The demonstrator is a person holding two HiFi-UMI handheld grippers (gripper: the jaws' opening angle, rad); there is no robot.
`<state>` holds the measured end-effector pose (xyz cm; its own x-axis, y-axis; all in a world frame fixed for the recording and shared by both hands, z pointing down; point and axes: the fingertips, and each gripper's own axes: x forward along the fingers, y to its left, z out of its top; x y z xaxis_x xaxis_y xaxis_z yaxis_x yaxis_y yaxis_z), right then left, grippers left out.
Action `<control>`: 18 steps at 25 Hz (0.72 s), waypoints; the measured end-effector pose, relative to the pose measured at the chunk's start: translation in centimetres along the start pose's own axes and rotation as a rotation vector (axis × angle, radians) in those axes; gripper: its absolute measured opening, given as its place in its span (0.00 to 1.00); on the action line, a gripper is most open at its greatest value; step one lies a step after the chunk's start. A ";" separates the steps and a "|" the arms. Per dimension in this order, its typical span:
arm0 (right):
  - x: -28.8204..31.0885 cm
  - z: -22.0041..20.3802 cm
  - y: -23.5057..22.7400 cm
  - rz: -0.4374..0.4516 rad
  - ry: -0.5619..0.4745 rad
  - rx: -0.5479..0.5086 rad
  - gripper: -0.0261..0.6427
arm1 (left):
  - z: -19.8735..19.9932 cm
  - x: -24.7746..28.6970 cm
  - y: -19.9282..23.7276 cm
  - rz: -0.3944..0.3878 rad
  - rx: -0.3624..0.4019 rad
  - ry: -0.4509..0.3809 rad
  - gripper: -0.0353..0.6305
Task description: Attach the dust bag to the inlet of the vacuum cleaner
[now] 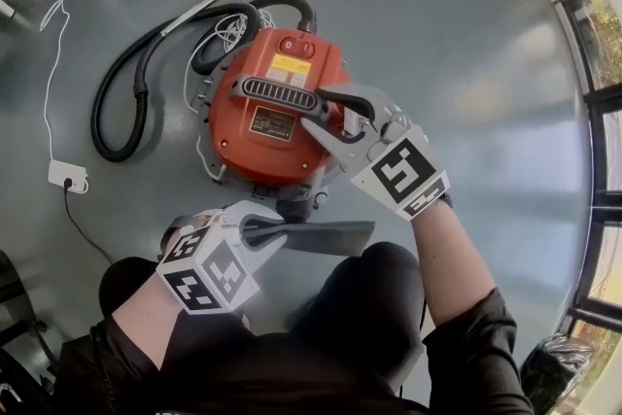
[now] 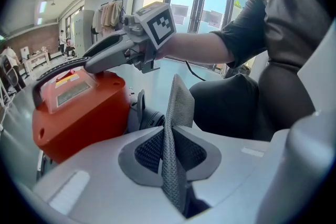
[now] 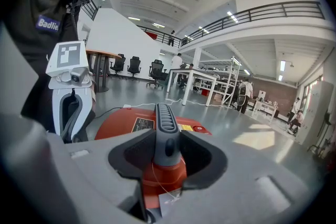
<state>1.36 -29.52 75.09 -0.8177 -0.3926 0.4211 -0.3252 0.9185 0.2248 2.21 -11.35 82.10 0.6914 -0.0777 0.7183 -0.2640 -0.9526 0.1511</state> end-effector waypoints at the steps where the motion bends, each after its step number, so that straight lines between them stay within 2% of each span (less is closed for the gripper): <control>1: 0.0 0.0 0.0 -0.001 0.000 0.000 0.24 | -0.2 -0.2 0.1 -0.001 -0.009 -0.004 0.15; 5: 0.0 0.1 0.0 -0.004 0.006 -0.003 0.24 | -0.2 -0.4 0.1 -0.004 -0.013 -0.004 0.15; 13: 0.1 0.0 -0.1 -0.043 0.009 0.008 0.24 | 0.8 0.7 -0.1 0.001 0.058 0.031 0.15; 18: 0.1 0.1 0.0 -0.035 0.008 0.006 0.24 | 0.3 0.1 0.2 -0.023 0.007 -0.004 0.15</control>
<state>1.27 -29.50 75.06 -0.8020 -0.4246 0.4201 -0.3561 0.9045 0.2346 2.48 -11.64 81.98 0.7001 -0.0570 0.7117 -0.2434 -0.9562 0.1629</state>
